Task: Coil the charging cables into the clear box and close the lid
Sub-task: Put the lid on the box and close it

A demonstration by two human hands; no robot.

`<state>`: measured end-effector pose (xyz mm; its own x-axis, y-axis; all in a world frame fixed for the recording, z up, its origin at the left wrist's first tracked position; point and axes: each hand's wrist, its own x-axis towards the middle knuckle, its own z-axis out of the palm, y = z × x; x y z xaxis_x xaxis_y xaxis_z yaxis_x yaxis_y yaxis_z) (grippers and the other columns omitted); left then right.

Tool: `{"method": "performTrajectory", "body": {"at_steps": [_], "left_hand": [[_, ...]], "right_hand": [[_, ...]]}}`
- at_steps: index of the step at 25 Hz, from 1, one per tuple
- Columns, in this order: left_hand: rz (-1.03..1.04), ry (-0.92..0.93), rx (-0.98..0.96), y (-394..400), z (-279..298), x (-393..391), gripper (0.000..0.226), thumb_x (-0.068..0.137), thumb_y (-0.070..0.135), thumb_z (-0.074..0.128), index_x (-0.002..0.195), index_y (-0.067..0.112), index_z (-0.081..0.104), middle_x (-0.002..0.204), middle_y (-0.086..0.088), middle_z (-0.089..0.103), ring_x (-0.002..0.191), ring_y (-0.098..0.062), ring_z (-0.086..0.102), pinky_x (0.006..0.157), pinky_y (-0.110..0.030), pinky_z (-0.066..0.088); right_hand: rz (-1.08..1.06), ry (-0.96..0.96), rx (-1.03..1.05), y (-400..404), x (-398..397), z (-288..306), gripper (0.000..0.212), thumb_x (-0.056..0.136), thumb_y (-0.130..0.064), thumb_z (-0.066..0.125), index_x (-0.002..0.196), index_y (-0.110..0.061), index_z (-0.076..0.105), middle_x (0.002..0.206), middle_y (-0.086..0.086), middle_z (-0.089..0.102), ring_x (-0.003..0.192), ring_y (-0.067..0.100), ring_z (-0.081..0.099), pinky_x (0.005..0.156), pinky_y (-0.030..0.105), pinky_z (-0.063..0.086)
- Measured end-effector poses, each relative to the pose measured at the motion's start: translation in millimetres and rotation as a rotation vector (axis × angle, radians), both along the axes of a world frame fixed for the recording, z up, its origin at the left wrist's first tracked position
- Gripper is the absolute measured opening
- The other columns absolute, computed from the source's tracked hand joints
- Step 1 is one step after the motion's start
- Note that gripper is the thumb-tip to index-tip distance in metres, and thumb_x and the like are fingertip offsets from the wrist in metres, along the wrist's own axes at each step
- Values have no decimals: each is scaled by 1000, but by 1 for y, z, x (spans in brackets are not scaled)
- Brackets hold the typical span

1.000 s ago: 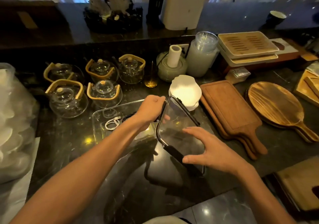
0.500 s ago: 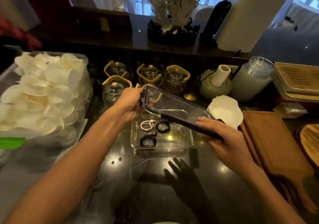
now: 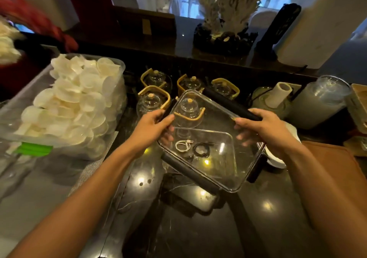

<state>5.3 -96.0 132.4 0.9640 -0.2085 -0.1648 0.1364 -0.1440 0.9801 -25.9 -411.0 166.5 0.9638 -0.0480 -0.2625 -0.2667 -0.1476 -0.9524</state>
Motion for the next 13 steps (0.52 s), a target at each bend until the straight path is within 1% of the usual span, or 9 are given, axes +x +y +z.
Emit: {"method": "performTrajectory", "body": {"at_steps": [2,4,7,8,10,12,13], "left_hand": [[66,66,-67,-2,-20,-3,23,102,24,55,105,2,57,76,-9,63,56,-21,64,44,-29,52],[160,171,-172,-5,-38,-6,21,103,27,53,102,7,57,75,-8,61,52,-22,62,41,-29,51],[228,250,-220,-14,-64,-13,21,104,27,51,104,7,56,73,-9,62,51,-26,63,40,-30,52],[250,265,-222,-18,-70,-14,22,104,27,50,106,6,56,72,-8,62,50,-25,63,40,-30,52],[309,292,-239,-26,-79,-17,23,105,26,48,110,4,54,72,-8,62,48,-24,63,40,-30,54],[374,311,-240,-29,-89,-18,22,105,27,47,109,6,54,74,-8,62,51,-23,65,43,-31,55],[401,307,-188,-28,-95,-17,22,105,28,49,107,7,56,75,-9,64,55,-23,66,46,-31,56]], "right_hand": [[-80,94,147,-3,7,-26,23,91,-16,73,105,1,68,95,23,72,67,21,74,55,32,62],[-114,205,171,-2,5,-54,21,93,-18,71,103,1,68,93,21,69,67,20,72,56,31,60],[-187,393,198,-2,-4,-88,23,94,-23,71,104,-2,71,83,15,70,63,21,68,58,33,56],[-211,433,178,-3,-6,-95,24,95,-24,70,105,-2,72,81,13,71,63,21,68,61,35,55],[-208,449,14,-6,-6,-107,24,95,-29,69,103,-7,73,84,14,73,75,25,70,70,39,55],[-194,378,-138,-7,-4,-116,22,96,-32,68,105,-13,72,98,14,74,93,26,70,79,42,56],[-195,331,-161,-7,-2,-120,22,97,-32,67,111,-16,71,105,10,73,100,25,69,83,42,57]]}}
